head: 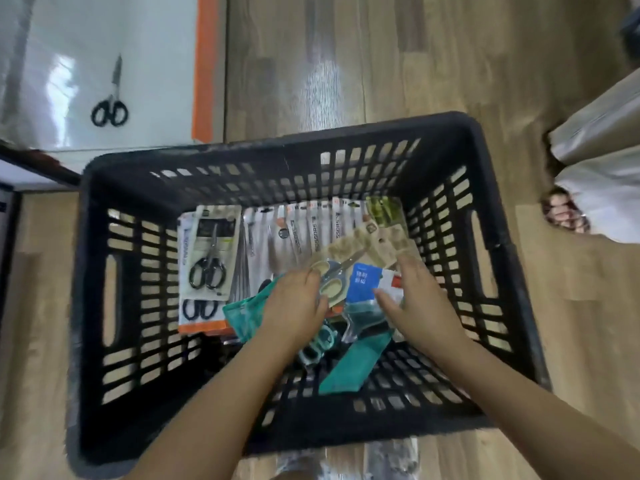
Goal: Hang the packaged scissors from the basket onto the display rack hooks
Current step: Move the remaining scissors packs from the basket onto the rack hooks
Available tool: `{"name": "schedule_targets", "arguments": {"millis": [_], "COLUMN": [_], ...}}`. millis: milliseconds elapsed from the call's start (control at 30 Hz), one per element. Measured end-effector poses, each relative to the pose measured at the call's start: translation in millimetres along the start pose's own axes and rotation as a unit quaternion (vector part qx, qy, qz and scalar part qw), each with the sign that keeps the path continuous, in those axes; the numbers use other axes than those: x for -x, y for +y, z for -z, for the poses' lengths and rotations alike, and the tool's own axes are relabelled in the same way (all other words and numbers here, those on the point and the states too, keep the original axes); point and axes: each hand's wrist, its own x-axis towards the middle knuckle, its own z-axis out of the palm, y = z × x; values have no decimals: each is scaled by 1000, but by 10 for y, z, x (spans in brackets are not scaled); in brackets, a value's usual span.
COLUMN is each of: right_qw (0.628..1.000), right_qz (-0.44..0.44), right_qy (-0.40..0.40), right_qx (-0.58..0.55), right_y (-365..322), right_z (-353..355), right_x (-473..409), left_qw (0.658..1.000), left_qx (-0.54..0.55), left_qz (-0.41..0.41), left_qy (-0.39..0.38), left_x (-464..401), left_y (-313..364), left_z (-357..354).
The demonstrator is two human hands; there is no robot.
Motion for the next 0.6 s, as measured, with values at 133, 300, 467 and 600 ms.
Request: {"name": "schedule_targets", "arguments": {"millis": [133,300,467,600], "right_qw": [998,991,991,995], "right_qz": [7,-66,-84,-65], "right_qy": [65,119,104,76], "right_qx": [-19,-3,-26,-15], "right_y": [160,298,315,262], "right_z": [-179,-227,-229,-151], "right_x": [-404,-715,-791,-758], "left_qw": [998,998,996,989], "left_qx": [5,-32,10,123], "left_qz": [-29,-39,-34,-7], "left_qy": [60,49,81,80], "left_x": [-565,-968,-1002,-1052], "left_y": [-41,-41,-18,-35], "left_z": [-185,-404,-547,-499]}}
